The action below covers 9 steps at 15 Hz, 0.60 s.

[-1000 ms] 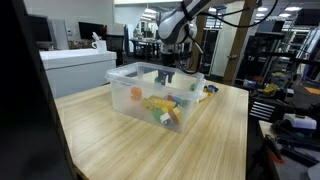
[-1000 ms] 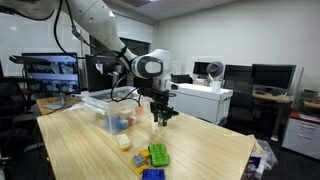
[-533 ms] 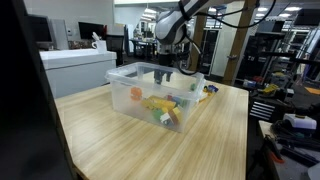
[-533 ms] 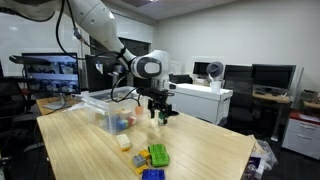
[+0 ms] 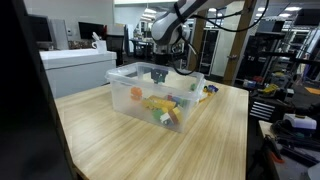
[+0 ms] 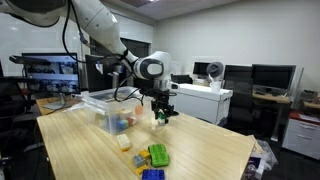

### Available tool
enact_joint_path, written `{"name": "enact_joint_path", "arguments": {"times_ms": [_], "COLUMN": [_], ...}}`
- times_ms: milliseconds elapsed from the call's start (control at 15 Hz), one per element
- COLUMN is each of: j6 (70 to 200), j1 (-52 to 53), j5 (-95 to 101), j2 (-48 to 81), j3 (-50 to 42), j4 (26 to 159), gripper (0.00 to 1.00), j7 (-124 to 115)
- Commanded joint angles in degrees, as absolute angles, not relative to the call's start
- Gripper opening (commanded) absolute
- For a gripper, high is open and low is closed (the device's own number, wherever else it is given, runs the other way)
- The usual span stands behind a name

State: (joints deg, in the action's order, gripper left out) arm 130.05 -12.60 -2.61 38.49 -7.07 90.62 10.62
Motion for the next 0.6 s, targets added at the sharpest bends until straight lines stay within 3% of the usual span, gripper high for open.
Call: {"name": "enact_joint_path", "arguments": {"times_ms": [0,333,533], "j6": [129.3,128.8,129.0], "j1": [-13.1,-14.6,-15.7], "j5": [-1.9,-3.3,-6.2], "j2": [39.0,35.0,28.4], "j3": [-7.1,-7.3,-5.6], "j4": [89.9,92.1,94.3], "gripper": [0.45,0.12,0.11], "j7": [8.7,8.4,10.0]}}
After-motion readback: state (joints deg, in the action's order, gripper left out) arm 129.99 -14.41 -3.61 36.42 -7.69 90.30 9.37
